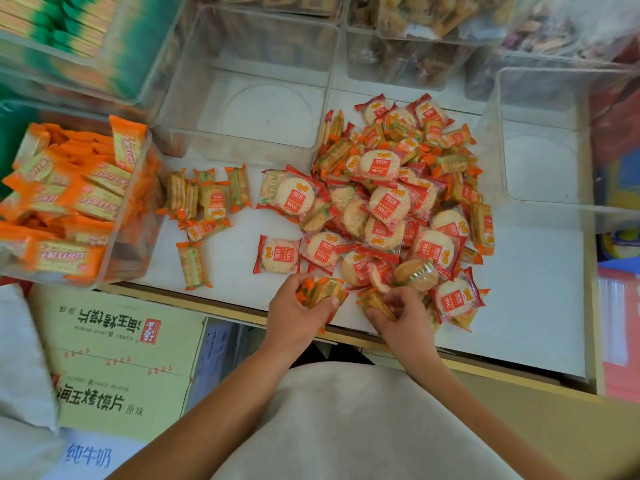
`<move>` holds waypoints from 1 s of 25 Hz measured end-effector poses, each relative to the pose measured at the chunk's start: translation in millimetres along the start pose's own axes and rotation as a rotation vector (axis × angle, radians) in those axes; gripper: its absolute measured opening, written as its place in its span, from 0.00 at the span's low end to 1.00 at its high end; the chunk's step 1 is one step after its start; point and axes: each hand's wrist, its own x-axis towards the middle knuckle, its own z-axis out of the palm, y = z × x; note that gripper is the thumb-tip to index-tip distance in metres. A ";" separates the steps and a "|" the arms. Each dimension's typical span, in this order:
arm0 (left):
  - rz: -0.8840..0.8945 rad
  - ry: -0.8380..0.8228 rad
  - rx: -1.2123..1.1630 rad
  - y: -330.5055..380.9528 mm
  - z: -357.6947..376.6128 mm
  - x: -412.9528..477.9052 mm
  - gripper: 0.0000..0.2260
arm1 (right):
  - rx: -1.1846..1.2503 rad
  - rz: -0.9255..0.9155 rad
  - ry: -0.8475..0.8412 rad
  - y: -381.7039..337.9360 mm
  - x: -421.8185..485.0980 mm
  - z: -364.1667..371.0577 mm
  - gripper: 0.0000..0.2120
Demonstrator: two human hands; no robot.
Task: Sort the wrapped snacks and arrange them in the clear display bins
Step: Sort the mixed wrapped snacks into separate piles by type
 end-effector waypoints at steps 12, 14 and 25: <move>-0.137 0.225 -0.202 -2.0 -79.7 35.1 0.21 | 0.287 0.185 -0.098 -83.8 8.5 30.9 0.16; -0.162 0.263 -0.207 -2.8 -105.9 46.8 0.20 | 0.340 0.214 -0.124 -101.7 9.9 53.4 0.17; -0.501 0.446 -0.506 -26.1 -191.6 103.2 0.35 | 0.424 0.186 -0.234 -192.5 40.7 169.5 0.17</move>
